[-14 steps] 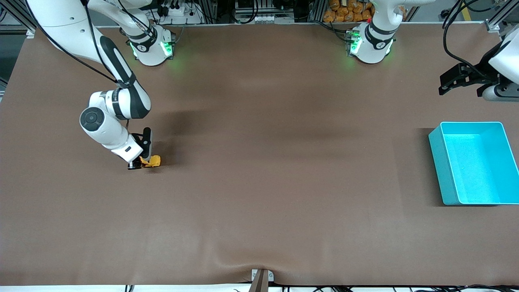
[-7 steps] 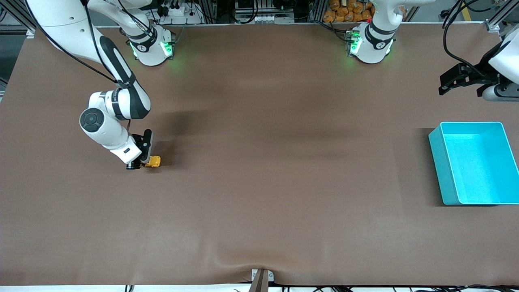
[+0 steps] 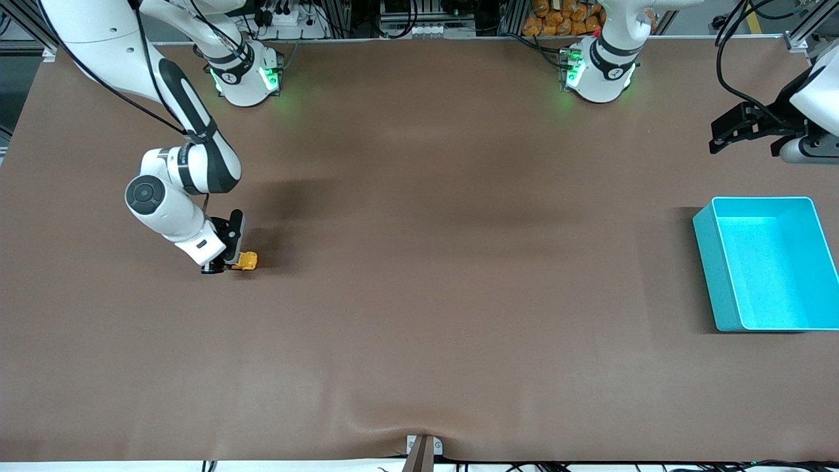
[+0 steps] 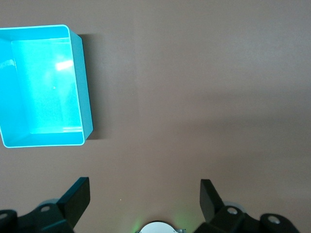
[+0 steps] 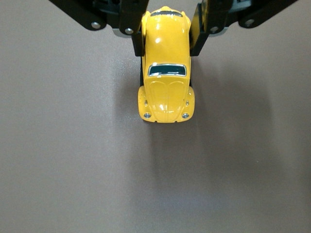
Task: Wind and store yellow beetle car
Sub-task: 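Lower the right gripper and close it on the yellow car, then drag the held car backward along the table with the right gripper, then release the car to roll while the left gripper moves toward the bin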
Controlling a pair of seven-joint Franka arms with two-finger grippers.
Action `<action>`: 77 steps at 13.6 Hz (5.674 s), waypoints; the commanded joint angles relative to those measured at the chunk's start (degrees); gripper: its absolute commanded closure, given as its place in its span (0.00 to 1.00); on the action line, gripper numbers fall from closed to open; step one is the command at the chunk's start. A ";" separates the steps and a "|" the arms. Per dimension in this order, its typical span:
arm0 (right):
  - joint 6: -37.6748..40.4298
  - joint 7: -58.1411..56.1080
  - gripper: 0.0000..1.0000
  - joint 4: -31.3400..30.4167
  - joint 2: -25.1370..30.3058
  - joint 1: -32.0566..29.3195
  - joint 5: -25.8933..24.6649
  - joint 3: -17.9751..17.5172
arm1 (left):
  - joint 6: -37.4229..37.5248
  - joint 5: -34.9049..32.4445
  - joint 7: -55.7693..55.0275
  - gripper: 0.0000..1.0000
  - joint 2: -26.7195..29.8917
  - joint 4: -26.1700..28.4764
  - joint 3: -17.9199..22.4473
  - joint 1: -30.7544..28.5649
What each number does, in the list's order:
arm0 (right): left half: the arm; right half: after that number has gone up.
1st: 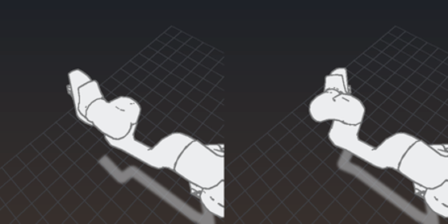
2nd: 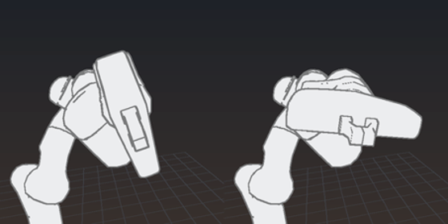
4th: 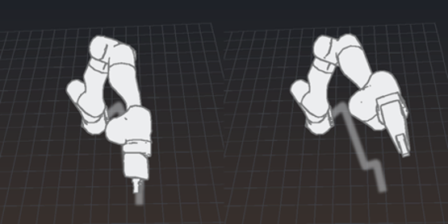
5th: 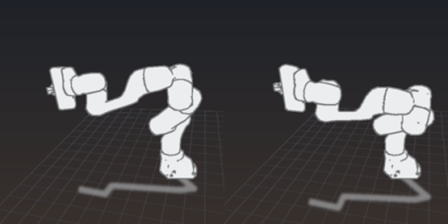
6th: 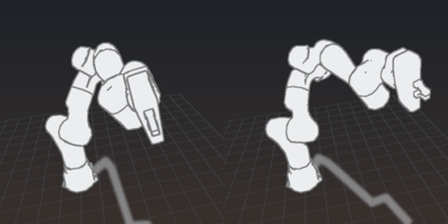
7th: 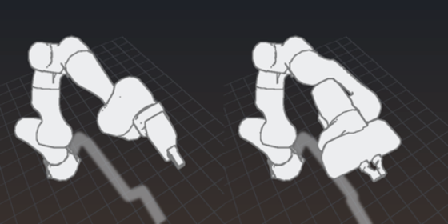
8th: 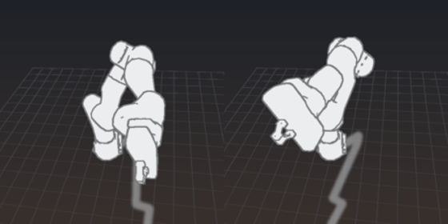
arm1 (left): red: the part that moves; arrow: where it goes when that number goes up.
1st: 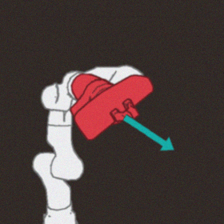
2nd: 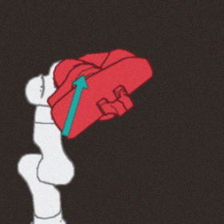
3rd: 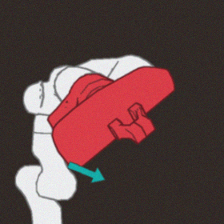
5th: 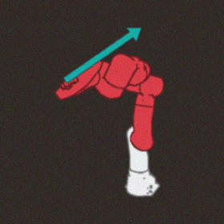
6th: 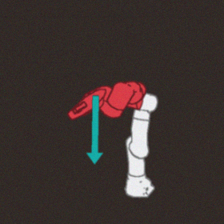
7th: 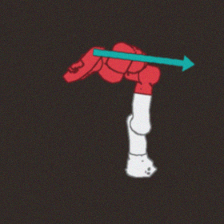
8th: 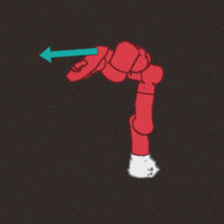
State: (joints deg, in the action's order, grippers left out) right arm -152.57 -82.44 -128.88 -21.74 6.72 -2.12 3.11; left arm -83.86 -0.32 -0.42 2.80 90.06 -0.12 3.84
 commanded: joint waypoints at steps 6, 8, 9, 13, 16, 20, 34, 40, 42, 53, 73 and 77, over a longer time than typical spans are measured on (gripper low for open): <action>0.95 -0.17 0.61 -0.50 -0.76 -0.66 0.71 -0.38 | -0.43 -0.83 -1.42 0.00 0.19 0.11 -0.40 -0.06; 1.04 -0.17 0.61 -0.50 -0.68 -0.66 0.62 -0.38 | -0.43 -0.74 -1.42 0.00 0.19 0.11 -0.40 -0.06; 1.04 -0.09 0.61 -0.50 -0.59 -0.66 0.62 -0.38 | -0.43 -0.74 -1.42 0.00 0.19 0.11 -0.40 -0.06; 1.04 -0.09 0.60 -0.50 -0.50 -0.48 0.71 -0.47 | -0.43 -0.74 -1.42 0.00 0.28 0.02 -0.40 -0.06; 0.96 -0.43 0.60 -0.50 -0.59 -0.66 0.71 -0.38 | -0.43 -0.83 -1.42 0.00 0.28 0.02 -0.40 0.29; 0.95 -0.53 0.61 -0.58 -0.76 -0.75 0.62 -0.21 | -0.08 -0.91 -0.46 0.00 0.72 -0.06 -0.49 0.46; 0.87 -9.05 0.61 -0.23 -1.38 -8.12 0.10 -0.12 | -0.08 -1.09 -1.16 0.00 0.81 -0.42 -1.11 0.38; 0.78 -10.72 0.60 -0.06 -1.99 -11.03 -0.17 -0.12 | 0.01 -1.00 -1.42 0.00 0.72 -0.24 -2.51 0.38; 0.87 -12.12 0.59 0.03 -1.99 -12.43 -0.08 -0.12 | 0.01 -1.00 -1.42 0.00 0.72 -0.33 -2.51 0.20; 23.74 -12.57 0.00 14.58 -1.29 -14.64 0.01 -0.21 | 0.01 -1.00 -1.42 0.00 0.63 -0.15 -2.51 -0.06; 37.69 -10.38 0.00 22.26 3.45 -14.81 0.88 -0.29 | -1.91 -1.00 -12.82 0.00 -2.18 1.69 -2.51 -0.15; 53.47 -1.00 0.00 35.85 4.07 -13.41 4.05 -0.56 | -9.20 -0.39 -24.85 0.00 -1.30 9.50 -2.51 -1.20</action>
State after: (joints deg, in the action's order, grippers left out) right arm -106.34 -88.39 -99.95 -18.15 -6.98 0.42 3.33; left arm -89.40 -0.32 -19.71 0.09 95.39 -2.19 3.64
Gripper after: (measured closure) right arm 0.000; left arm 0.000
